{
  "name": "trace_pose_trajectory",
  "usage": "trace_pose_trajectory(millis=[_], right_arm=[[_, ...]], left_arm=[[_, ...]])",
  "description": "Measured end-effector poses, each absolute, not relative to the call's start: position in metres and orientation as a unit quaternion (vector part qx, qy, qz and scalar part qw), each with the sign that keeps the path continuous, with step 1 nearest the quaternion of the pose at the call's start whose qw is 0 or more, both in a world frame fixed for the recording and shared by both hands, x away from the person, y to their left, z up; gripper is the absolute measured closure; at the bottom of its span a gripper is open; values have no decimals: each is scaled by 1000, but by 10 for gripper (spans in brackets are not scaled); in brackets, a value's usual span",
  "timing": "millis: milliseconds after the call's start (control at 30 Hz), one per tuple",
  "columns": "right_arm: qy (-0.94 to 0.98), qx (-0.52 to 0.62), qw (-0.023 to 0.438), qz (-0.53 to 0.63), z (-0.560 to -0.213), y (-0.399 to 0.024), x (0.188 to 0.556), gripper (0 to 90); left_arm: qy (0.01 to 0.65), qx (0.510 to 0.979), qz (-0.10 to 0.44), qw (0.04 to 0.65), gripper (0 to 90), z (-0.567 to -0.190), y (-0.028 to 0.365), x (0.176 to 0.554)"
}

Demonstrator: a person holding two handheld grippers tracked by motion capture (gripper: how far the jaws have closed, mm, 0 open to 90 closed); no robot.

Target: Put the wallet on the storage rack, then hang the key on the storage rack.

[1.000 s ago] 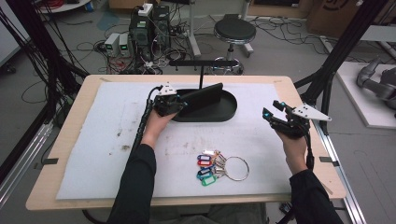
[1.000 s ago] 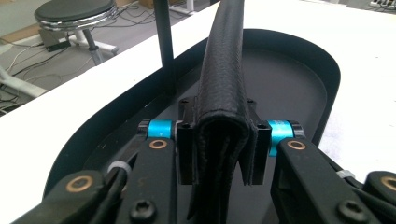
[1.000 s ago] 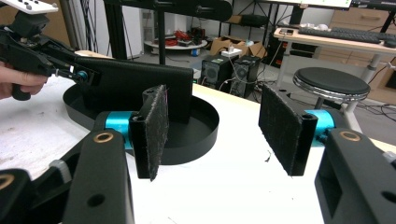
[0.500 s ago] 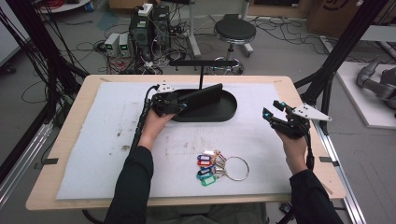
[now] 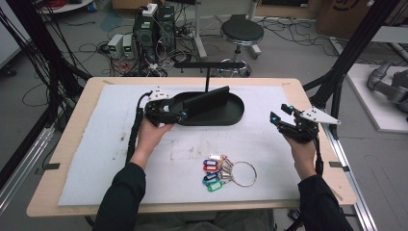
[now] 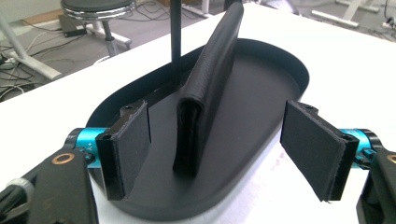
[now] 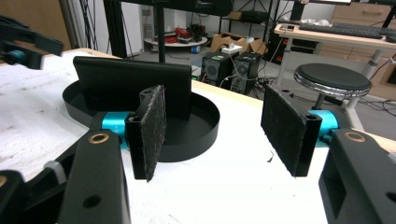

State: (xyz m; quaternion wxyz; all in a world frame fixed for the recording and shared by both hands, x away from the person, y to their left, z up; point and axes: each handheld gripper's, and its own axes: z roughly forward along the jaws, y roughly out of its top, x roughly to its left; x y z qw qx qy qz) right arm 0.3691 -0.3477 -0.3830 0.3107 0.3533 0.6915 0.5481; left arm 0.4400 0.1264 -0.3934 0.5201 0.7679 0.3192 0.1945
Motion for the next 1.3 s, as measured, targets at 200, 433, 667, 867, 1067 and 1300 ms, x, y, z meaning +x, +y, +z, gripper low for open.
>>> trace_pose_trajectory(millis=[200, 433, 667, 867, 1067, 1300], right_arm=[[694, 354, 309, 545, -383, -348, 369, 403], [694, 359, 310, 542, -381, -348, 365, 392], [707, 366, 303, 524, -381, -346, 357, 371], [708, 367, 301, 523, -383, -347, 345, 369], [704, 371, 300, 526, -381, -351, 335, 352], [707, 376, 288, 526, -382, -355, 326, 295]], left_arm=[[302, 763, 214, 529, 250, -386, 141, 407], [309, 759, 238, 522, 250, -393, 165, 363], [336, 746, 247, 519, 250, -400, 189, 330], [346, 734, 254, 527, 250, -405, 202, 312], [356, 731, 255, 525, 250, -414, 207, 310], [353, 727, 265, 525, 250, -413, 211, 310]])
